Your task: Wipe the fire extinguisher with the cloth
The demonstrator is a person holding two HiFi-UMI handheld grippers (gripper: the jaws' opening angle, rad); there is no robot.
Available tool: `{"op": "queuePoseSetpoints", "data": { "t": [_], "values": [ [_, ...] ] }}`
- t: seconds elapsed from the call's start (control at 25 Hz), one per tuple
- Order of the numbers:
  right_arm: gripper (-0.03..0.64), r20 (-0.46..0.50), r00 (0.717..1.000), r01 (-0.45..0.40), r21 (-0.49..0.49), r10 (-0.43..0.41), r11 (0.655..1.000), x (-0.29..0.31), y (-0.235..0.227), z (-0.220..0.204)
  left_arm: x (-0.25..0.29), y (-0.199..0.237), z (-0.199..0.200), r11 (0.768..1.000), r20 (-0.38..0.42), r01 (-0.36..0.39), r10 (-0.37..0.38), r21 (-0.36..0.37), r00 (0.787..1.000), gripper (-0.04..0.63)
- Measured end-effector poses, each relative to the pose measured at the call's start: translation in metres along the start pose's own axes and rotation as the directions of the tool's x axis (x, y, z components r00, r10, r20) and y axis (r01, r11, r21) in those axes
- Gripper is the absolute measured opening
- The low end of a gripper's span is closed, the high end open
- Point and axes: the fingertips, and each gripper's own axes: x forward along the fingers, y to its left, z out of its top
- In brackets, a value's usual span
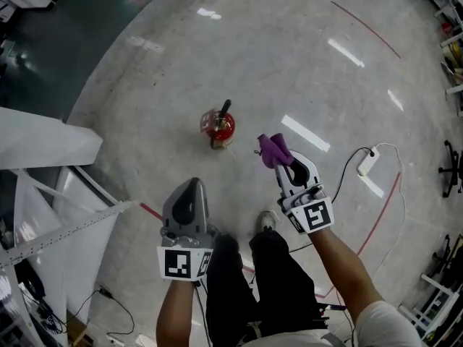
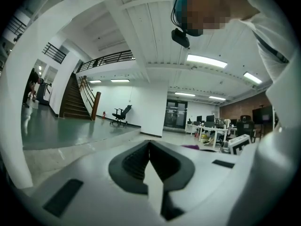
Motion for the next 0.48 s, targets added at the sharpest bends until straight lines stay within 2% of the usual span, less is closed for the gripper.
{"op": "queuePoseSetpoints", "data": {
  "t": [0.24, 0.4, 0.48],
  "values": [
    [0.06, 0.048, 0.999, -0.001, -0.039, 0.003, 0.999, 0.048, -0.007, -0.107, 0.017, 0.037, -0.108, 0.999, 0.009, 0.031, -0.031, 0.011, 0.999, 0.006],
    [0.06, 0.053, 0.998, -0.02, -0.091, 0.025, 0.996, 0.079, -0.007, -0.17, 0.035, 0.064, -0.168, 0.998, 0.031, 0.054, -0.053, -0.028, 0.998, 0.006],
    [0.06, 0.064, 0.997, -0.032, -0.123, 0.04, 0.992, 0.094, -0.008, -0.195, 0.048, 0.071, -0.192, 0.996, 0.042, 0.088, -0.088, -0.002, 0.995, 0.006]
  ]
}}
